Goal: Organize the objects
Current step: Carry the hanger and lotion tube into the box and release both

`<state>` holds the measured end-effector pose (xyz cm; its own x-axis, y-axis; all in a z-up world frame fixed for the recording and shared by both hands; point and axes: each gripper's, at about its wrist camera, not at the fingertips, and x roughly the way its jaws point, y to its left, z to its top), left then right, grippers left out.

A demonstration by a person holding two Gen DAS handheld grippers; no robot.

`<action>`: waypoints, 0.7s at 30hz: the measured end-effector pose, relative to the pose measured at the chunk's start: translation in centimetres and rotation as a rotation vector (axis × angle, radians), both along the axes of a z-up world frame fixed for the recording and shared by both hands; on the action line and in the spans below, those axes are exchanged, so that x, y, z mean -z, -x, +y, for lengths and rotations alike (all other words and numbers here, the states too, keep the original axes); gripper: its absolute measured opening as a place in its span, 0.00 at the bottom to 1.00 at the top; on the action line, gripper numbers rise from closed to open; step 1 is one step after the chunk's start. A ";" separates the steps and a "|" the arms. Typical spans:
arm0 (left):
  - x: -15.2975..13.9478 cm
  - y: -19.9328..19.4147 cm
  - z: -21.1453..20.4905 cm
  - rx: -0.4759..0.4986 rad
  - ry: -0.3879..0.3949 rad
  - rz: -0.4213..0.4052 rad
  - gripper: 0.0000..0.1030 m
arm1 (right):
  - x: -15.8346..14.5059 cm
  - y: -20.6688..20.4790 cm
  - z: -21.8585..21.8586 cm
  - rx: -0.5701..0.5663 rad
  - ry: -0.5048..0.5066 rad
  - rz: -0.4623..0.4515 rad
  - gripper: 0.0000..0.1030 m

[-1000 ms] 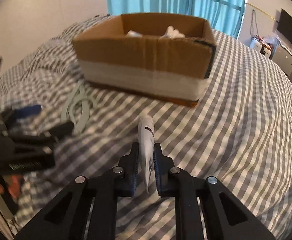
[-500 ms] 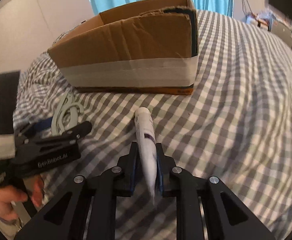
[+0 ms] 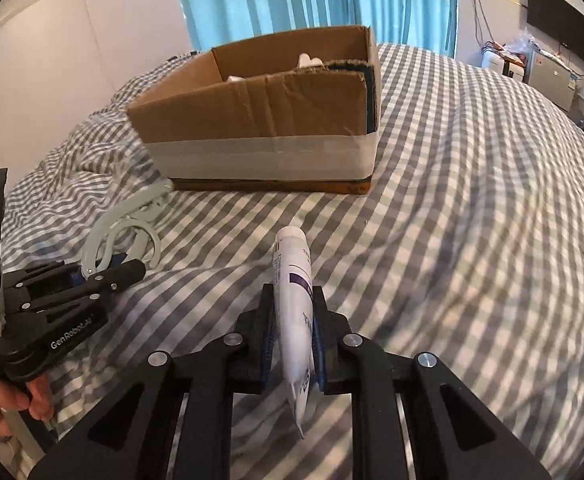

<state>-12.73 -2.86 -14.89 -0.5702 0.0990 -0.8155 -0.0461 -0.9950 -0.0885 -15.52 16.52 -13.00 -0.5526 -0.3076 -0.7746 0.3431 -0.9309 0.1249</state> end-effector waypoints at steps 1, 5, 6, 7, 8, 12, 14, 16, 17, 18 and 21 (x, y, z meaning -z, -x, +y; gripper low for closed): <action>-0.3 -0.3 -0.2 0.005 0.003 0.003 0.09 | -0.3 -0.5 0.2 0.001 0.003 0.006 0.15; -2.1 -2.2 0.2 0.020 -0.008 0.042 0.09 | -2.0 -2.5 0.7 0.011 0.021 0.039 0.15; -2.6 -2.7 0.3 0.027 -0.012 0.056 0.09 | -2.5 -3.0 0.7 0.014 0.023 0.050 0.15; -3.0 -2.9 0.3 0.032 -0.012 0.070 0.09 | -2.9 -3.3 0.7 0.015 0.021 0.057 0.15; -3.6 -3.3 0.5 0.038 -0.010 0.084 0.09 | -3.3 -3.8 0.8 0.017 0.020 0.065 0.15; -5.2 -3.9 0.4 0.028 -0.017 0.111 0.09 | -4.8 -5.4 1.2 0.024 0.023 0.092 0.15; -6.3 -4.4 0.6 0.019 -0.022 0.121 0.09 | -5.3 -5.8 1.3 0.029 0.030 0.102 0.15; -7.8 -4.6 0.7 0.026 -0.021 0.154 0.09 | -5.9 -6.0 1.3 0.035 0.034 0.110 0.15; -8.6 -4.8 0.8 0.032 -0.025 0.174 0.09 | -6.3 -6.2 1.3 0.037 0.035 0.116 0.15; -9.1 -5.0 0.8 0.037 -0.031 0.188 0.09 | -6.7 -6.3 1.4 0.038 0.035 0.122 0.15; -10.9 -4.8 1.1 0.055 -0.042 0.222 0.09 | -8.4 -6.9 1.2 0.040 0.025 0.152 0.15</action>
<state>-7.96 -1.73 -3.95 -0.7281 0.1666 -0.6649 -0.1235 -0.9860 -0.1118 -8.67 17.75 -4.63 -0.6753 -0.3011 -0.6733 0.3229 -0.9414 0.0971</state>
